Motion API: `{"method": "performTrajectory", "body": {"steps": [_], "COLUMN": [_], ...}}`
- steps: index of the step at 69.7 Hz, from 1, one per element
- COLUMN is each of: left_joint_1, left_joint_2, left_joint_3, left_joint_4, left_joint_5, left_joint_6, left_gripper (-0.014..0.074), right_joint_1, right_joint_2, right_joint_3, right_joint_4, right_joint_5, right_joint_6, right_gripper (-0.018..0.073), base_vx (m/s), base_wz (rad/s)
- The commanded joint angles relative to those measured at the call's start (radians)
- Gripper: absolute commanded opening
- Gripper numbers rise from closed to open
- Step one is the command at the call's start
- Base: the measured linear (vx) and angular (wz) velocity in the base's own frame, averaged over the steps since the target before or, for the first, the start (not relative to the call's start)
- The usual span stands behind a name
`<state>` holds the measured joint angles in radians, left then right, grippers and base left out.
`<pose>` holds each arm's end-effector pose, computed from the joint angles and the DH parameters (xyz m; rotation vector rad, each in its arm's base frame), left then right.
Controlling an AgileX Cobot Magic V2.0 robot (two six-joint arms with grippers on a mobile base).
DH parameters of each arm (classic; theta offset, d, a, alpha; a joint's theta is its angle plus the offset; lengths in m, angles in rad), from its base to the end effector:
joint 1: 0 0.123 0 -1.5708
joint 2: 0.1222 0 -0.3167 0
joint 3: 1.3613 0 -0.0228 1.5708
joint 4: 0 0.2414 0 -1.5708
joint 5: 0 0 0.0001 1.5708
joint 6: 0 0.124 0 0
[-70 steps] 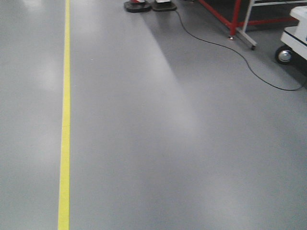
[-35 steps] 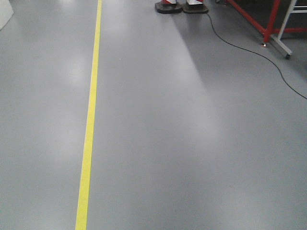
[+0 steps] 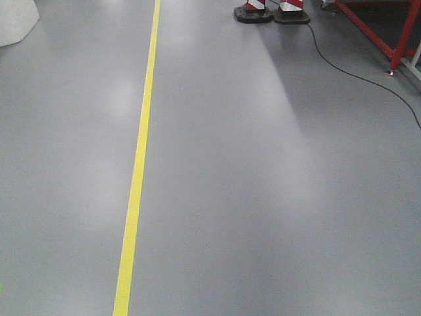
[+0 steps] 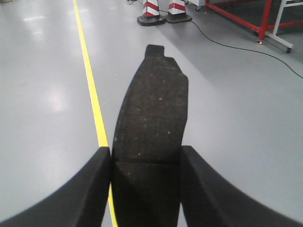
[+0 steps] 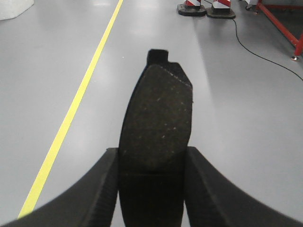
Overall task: Move and align brake pads A on conveyor
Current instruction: 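Drive forward along the yellow floor line carrying both pads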
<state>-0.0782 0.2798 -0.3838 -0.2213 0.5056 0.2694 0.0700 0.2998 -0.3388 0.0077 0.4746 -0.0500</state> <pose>0.0576 -0.0178 0.2782 0.2165 1.8616 -0.1020 0.0640 0.0049 0.2633 -0.1109 1.9159 0.0214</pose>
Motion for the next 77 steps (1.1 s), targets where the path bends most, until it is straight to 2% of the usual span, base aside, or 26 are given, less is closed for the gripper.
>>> {"method": "performTrajectory", "body": {"steps": [1,77], "left_joint_1": [-0.003,-0.003], "left_joint_2": [0.010,0.010], "left_joint_3": [-0.032,-0.032], "left_joint_4": [-0.019,-0.019], "left_joint_5": [-0.096,-0.096], "left_joint_6": [-0.009,-0.009], "left_gripper": [0.0115,0.0115], "right_joint_1": [0.000,0.000], "right_joint_2": [0.007,0.007], "right_joint_3": [-0.032,-0.032], "right_joint_4": [-0.008,-0.008], "right_joint_5": [-0.095,-0.095], "right_joint_6": [-0.008,-0.008], "right_gripper": [0.0020,0.0021], "base_vx": [0.37,0.42], "base_wz": [0.06,0.03]}}
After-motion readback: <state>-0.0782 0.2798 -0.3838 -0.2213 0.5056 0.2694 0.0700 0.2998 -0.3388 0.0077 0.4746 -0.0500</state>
